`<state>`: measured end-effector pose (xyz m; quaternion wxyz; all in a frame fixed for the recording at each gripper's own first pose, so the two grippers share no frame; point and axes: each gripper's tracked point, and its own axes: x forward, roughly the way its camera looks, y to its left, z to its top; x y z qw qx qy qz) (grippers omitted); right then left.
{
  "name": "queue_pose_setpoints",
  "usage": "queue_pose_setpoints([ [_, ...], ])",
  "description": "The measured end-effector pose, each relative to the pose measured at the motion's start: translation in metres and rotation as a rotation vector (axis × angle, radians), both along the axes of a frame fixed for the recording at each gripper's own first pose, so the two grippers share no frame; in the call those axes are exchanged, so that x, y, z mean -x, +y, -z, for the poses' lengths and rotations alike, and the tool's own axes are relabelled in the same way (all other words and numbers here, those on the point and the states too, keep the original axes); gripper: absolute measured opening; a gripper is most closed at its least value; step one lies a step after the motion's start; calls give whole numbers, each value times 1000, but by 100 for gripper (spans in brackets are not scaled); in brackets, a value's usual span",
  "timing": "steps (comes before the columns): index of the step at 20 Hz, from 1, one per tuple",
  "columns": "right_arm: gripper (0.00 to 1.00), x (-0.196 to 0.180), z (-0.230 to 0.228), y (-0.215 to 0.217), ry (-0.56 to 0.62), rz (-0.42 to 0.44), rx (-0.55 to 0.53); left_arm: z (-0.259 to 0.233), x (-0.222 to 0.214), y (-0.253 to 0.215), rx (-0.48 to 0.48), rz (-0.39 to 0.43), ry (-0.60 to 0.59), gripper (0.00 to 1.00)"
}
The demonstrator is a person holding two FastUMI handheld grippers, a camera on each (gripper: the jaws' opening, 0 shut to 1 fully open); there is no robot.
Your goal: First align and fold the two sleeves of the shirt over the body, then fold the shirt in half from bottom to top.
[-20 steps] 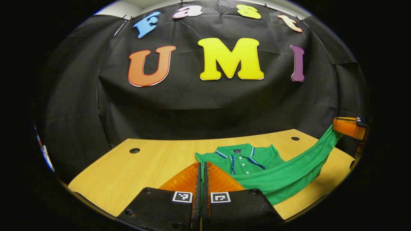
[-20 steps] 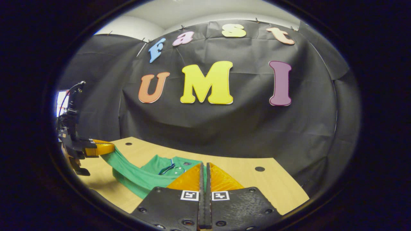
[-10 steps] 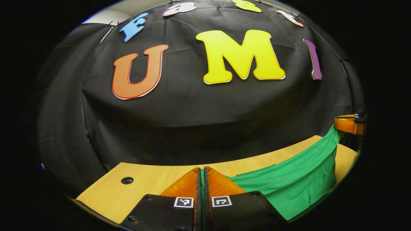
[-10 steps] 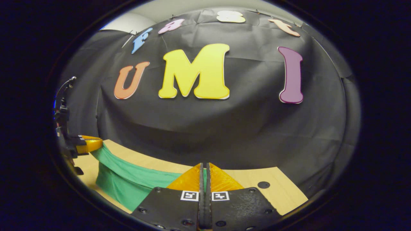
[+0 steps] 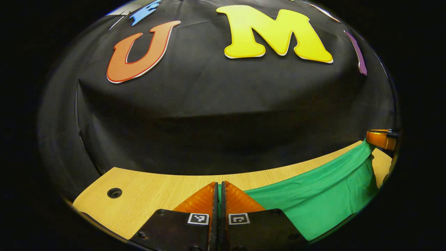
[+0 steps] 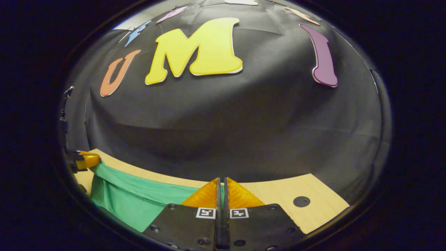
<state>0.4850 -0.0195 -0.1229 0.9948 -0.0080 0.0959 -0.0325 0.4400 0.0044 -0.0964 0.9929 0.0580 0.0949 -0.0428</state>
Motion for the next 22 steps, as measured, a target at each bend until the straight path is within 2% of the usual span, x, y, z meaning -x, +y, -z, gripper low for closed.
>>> queue_pose_setpoints([
  [4,0,-6,13,-5,5,26,12,10,-5,3,-5,-9,1,8],
  [5,7,-8,16,-8,6,35,29,12,-4,8,-11,-32,-4,7],
  [6,6,-5,17,-12,12,56,46,13,-4,13,-6,-40,-7,10],
  [7,35,-2,16,-15,19,62,38,15,-4,15,10,-47,-5,17],
  [9,94,-3,17,-17,39,66,19,12,7,2,62,2,35,72],
  [10,94,6,15,-16,46,59,25,27,3,2,74,2,56,100],
  [12,95,19,6,-13,49,39,60,29,17,8,66,-39,87,100],
  [15,96,47,-24,-6,18,9,93,21,39,7,55,-51,97,100],
  [18,96,84,-64,-2,-44,-6,116,-3,73,14,26,-84,72,100],
  [22,95,146,-115,5,-104,-42,105,-55,130,15,54,-82,6,100],
])
